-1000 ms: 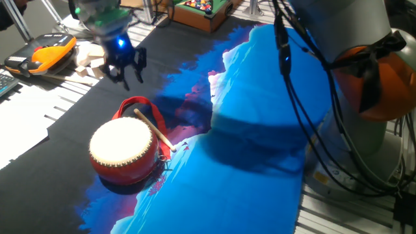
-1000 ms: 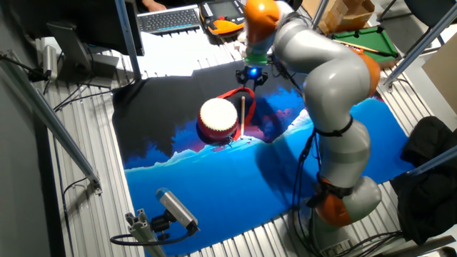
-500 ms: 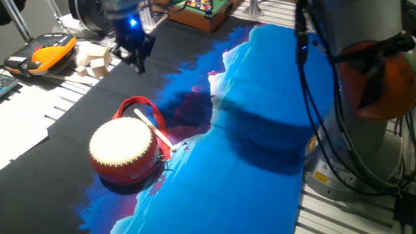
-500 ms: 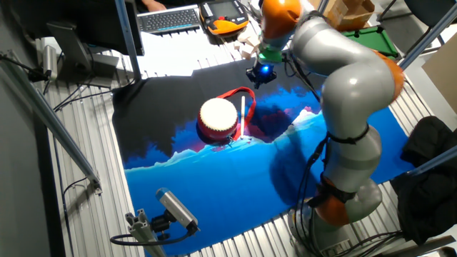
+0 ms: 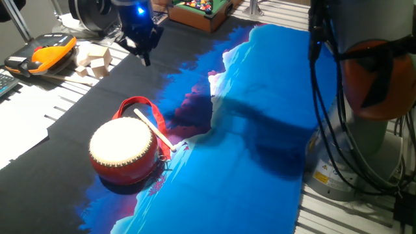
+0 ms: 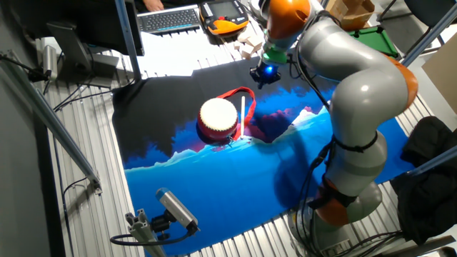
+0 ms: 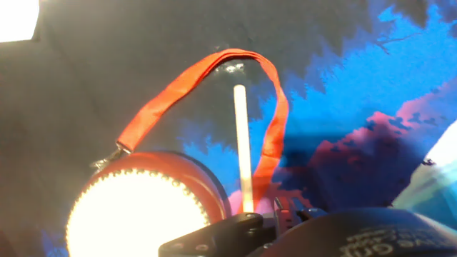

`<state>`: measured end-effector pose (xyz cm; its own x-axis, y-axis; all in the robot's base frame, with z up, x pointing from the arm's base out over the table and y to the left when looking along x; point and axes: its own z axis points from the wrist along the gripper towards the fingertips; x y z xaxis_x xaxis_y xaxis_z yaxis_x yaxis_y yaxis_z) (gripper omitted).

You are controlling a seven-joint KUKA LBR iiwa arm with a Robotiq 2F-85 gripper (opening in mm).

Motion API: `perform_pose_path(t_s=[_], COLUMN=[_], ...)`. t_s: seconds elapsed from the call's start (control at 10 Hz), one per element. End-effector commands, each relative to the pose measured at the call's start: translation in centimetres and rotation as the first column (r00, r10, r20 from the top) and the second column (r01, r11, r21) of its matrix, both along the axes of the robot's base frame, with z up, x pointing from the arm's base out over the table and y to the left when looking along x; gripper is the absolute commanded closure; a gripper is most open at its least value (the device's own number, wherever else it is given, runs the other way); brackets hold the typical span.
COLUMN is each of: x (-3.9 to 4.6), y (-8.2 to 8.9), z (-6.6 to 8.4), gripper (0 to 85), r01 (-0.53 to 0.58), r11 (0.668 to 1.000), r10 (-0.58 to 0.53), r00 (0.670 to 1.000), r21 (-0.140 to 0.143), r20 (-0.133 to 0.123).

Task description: Play the drum

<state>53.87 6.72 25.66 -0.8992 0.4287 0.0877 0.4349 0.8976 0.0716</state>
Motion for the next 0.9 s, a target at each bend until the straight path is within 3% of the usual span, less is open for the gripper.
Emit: perform_pose_path(t_s=[0.0, 0.1, 0.3, 0.5, 0.8], x=[-0.50, -0.74, -0.82, -0.92, -0.84], y=[0.02, 0.10, 0.01, -0.04, 0.19], z=[0.13, 0.18, 0.25, 0.33, 0.17], gripper=[85.0, 85.0, 85.0, 85.0, 85.0], r01=[-0.013, -0.019, -0.035, -0.024, -0.049], r11=[1.000, 1.000, 0.999, 1.000, 0.999], r10=[0.013, 0.019, 0.036, 0.024, 0.049], r00=[1.000, 1.000, 0.999, 0.999, 0.998], r21=[-0.003, 0.002, -0.023, 0.001, -0.007], r20=[0.001, 0.004, 0.018, 0.029, 0.039])
